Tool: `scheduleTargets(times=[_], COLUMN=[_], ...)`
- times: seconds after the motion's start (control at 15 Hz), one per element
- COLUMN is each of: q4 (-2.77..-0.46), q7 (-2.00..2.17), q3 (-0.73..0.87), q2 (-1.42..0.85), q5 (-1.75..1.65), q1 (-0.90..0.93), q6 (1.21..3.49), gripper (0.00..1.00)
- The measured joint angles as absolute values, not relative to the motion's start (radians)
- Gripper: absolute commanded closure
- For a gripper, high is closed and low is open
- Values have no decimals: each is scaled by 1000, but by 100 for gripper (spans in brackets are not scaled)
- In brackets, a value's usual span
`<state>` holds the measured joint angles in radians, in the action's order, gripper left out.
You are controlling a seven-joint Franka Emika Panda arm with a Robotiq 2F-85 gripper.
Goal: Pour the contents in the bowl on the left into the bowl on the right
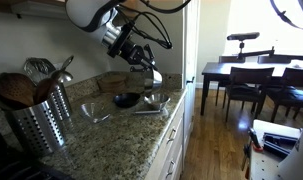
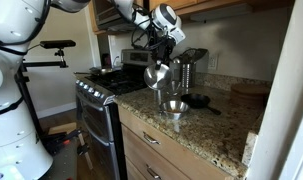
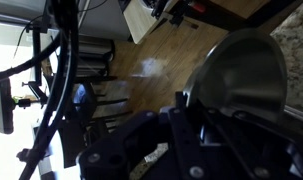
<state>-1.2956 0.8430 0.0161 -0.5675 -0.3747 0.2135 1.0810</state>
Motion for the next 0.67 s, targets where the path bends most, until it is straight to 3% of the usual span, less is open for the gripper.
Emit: scheduleTargets(times=[0.67], q4=[-1464], q7=[900], q3=[3], q2=[-473], q5=[-166], q1=[214], q6=[1225], gripper=[92])
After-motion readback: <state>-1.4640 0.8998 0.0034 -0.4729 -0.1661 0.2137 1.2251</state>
